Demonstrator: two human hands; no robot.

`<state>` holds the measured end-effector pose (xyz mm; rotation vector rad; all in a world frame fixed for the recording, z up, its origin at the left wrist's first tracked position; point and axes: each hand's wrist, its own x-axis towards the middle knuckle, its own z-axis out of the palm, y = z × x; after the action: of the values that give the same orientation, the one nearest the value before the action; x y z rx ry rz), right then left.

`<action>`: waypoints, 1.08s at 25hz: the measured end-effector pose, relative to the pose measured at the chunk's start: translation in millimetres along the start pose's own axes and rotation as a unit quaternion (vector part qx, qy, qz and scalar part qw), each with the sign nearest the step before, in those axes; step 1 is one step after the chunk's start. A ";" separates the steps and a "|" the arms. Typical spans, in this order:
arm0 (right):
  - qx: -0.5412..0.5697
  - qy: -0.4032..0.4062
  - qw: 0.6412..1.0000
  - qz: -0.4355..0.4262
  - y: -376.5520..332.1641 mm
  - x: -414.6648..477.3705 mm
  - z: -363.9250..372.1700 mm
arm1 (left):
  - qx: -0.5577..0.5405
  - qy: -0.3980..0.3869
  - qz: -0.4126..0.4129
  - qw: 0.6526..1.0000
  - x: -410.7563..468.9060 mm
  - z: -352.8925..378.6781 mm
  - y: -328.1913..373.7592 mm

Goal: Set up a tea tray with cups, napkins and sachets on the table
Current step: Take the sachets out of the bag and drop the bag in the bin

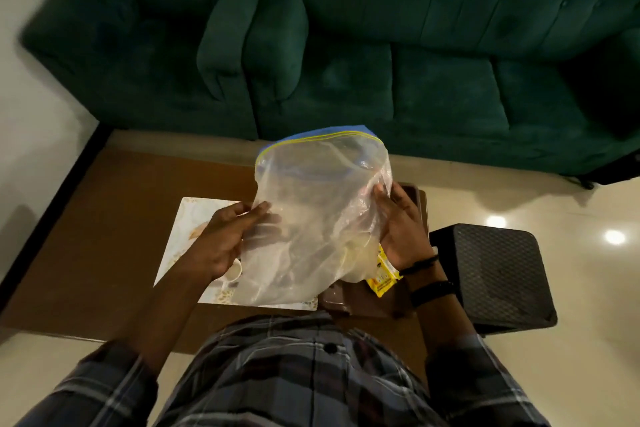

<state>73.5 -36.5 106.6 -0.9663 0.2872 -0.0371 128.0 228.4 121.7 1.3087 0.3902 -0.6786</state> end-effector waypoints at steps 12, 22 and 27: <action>-0.314 -0.020 0.947 -0.062 -21.5 -18.6 -21.8 | 0.204 -0.020 0.240 0.949 -5.9 -7.6 24.3; -0.556 0.057 0.803 -0.206 -25.4 -22.5 9.2 | 0.573 0.139 0.308 0.747 -20.6 -2.9 28.5; -0.557 -0.066 0.792 -0.242 -31.4 -28.6 32.2 | 0.659 -0.036 0.309 0.684 -30.4 18.0 31.1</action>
<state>57.2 -24.0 155.8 -2.2063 -0.1262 -0.2951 123.6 221.6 168.0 2.5811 -0.8108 -0.3462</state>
